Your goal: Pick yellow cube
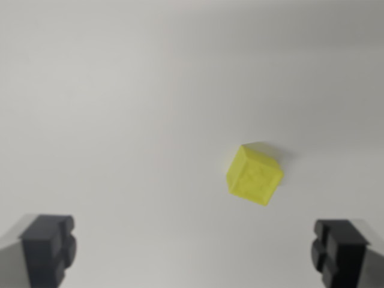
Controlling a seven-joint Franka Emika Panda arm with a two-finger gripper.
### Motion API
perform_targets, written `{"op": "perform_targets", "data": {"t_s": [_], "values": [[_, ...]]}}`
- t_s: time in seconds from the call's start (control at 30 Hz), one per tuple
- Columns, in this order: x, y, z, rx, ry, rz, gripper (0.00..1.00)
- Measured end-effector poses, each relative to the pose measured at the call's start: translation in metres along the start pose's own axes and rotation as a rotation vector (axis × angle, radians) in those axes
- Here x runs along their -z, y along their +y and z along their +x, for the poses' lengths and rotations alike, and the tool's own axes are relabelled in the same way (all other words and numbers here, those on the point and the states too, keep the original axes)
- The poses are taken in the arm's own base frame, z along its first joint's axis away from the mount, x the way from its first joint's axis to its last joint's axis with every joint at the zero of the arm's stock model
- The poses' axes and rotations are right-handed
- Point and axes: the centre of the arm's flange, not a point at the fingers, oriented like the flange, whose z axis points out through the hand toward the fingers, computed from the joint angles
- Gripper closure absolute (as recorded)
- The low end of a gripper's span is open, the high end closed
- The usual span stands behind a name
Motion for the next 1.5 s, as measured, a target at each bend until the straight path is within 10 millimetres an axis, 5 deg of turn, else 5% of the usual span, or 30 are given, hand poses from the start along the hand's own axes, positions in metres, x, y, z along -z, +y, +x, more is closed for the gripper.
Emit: {"op": "perform_targets", "data": {"t_s": [0.33,1.5], "values": [[-0.008,0.006,-0.001,-0.016,0.001,0.002,0.0],[-0.097,0.049,-0.008,-0.126,0.008,0.015,0.0]]}}
